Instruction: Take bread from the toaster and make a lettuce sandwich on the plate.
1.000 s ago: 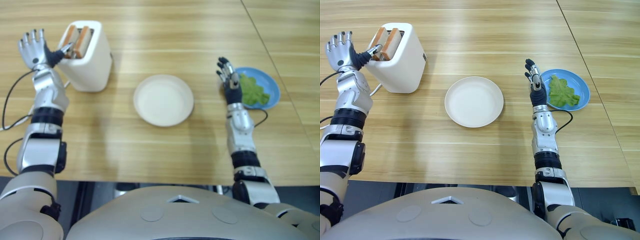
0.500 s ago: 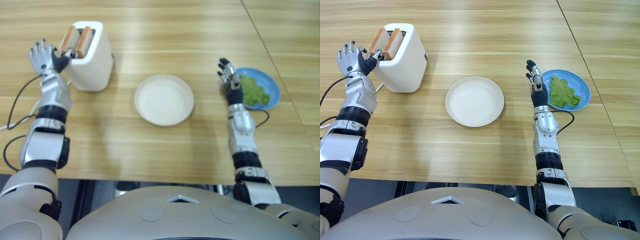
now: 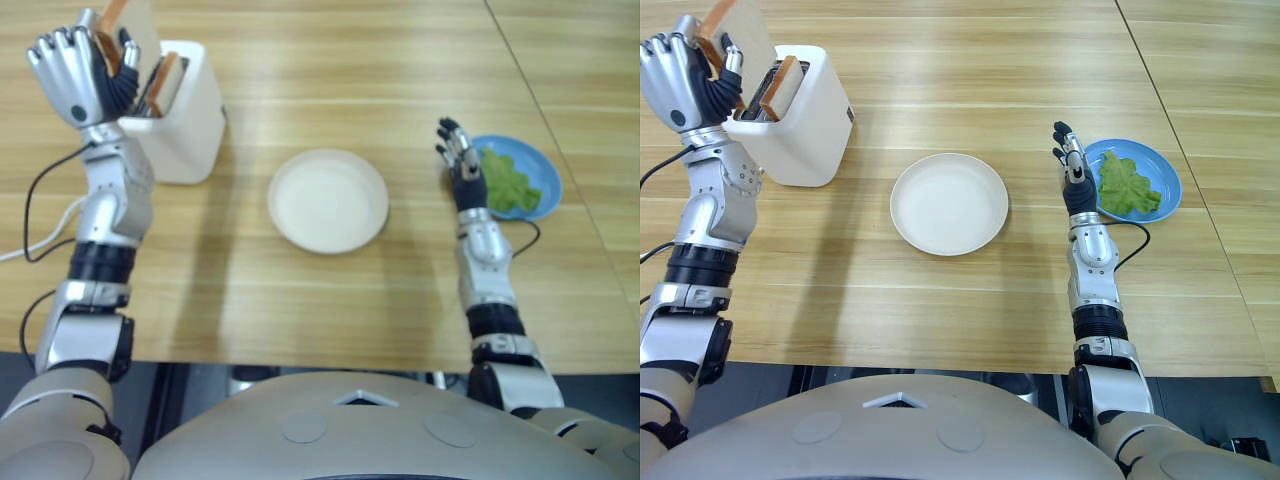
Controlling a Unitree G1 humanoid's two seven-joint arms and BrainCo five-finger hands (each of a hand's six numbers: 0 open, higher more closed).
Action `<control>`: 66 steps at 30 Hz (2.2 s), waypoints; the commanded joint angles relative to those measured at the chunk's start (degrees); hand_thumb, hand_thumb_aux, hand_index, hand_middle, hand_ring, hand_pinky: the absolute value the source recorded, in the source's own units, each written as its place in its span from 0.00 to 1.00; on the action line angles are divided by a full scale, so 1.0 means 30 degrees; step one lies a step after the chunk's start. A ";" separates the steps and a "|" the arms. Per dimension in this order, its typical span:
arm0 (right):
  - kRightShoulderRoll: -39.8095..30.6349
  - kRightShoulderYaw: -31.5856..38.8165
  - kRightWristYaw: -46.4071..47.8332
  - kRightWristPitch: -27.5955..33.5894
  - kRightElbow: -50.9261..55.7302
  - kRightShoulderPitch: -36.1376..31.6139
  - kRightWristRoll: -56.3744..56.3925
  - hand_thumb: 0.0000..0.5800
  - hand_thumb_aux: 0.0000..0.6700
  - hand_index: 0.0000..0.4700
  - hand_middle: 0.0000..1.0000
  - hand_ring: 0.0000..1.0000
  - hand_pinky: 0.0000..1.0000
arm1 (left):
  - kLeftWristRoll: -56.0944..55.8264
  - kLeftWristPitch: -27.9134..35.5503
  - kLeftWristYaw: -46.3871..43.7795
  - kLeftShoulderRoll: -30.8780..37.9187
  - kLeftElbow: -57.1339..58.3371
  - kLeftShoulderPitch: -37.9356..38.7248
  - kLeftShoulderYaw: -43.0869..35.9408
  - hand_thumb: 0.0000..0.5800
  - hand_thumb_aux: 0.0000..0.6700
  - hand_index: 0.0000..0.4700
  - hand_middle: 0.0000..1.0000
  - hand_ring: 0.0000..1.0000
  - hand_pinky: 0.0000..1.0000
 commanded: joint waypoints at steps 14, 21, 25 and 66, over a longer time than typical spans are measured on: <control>0.0106 0.0237 -0.0014 0.0420 0.0333 -0.0001 -0.0210 0.00 0.00 0.00 0.00 0.00 0.00 | -1.8855 -0.5115 -1.8604 -0.6496 0.0194 0.0717 -0.0511 1.00 1.00 0.98 1.00 1.00 1.00; 0.0029 0.0233 0.0019 0.0519 0.0088 0.0148 -0.0232 0.00 0.00 0.00 0.00 0.00 0.00 | -1.6608 -0.2363 -2.1321 -0.7866 0.5242 0.0925 -0.3704 1.00 1.00 0.98 1.00 1.00 1.00; -0.0200 0.0129 0.0075 0.0647 -0.0504 0.0301 -0.0211 0.00 0.00 0.00 0.00 0.00 0.00 | -1.4775 -0.2666 -2.0740 -0.7619 0.6961 0.0681 -0.4286 1.00 1.00 0.98 1.00 1.00 1.00; -1.1180 1.2382 -1.0335 0.6845 1.5242 -0.7225 -2.0967 0.00 0.00 0.00 0.00 0.00 0.00 | -1.1577 -0.5005 -1.8280 -0.7337 -0.0134 0.2262 -0.2630 0.00 0.00 0.00 0.00 0.00 0.00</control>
